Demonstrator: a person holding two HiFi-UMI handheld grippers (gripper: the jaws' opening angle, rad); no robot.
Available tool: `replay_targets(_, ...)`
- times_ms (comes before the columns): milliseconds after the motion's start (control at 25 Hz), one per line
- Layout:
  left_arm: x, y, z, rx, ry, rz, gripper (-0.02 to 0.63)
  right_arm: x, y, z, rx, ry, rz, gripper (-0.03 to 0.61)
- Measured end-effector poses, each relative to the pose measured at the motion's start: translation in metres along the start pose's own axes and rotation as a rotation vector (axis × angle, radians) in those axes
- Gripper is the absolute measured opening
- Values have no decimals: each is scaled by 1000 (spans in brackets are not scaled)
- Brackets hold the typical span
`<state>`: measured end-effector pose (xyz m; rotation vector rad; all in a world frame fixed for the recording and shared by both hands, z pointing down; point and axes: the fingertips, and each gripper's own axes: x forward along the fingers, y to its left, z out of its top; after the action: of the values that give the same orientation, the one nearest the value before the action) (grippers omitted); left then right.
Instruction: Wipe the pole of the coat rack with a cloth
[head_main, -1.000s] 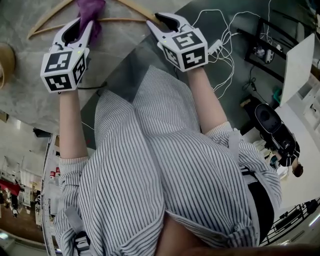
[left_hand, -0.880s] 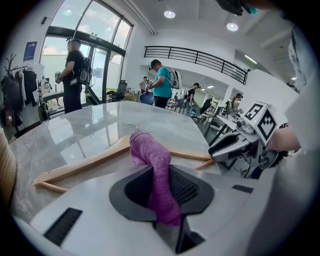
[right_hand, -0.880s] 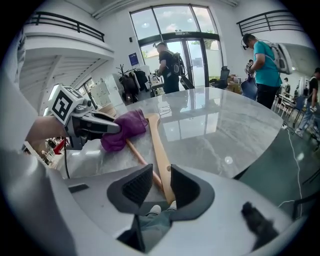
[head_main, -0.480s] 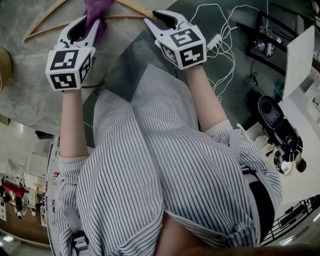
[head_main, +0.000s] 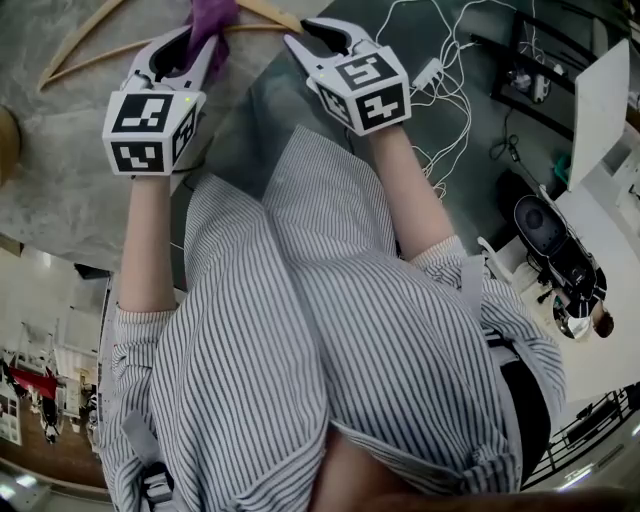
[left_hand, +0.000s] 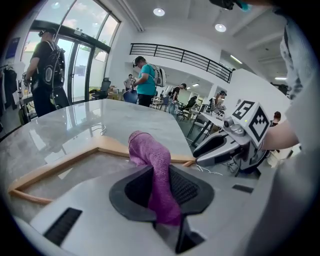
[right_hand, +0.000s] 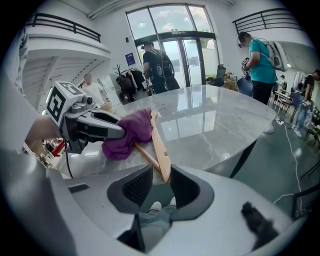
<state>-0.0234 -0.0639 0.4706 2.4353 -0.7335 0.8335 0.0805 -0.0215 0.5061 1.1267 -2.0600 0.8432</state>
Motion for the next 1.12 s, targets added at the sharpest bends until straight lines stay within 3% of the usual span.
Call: replay_targets(1120,32,-58,12,24,12,-156,91,3,4,2,20,4,16,115)
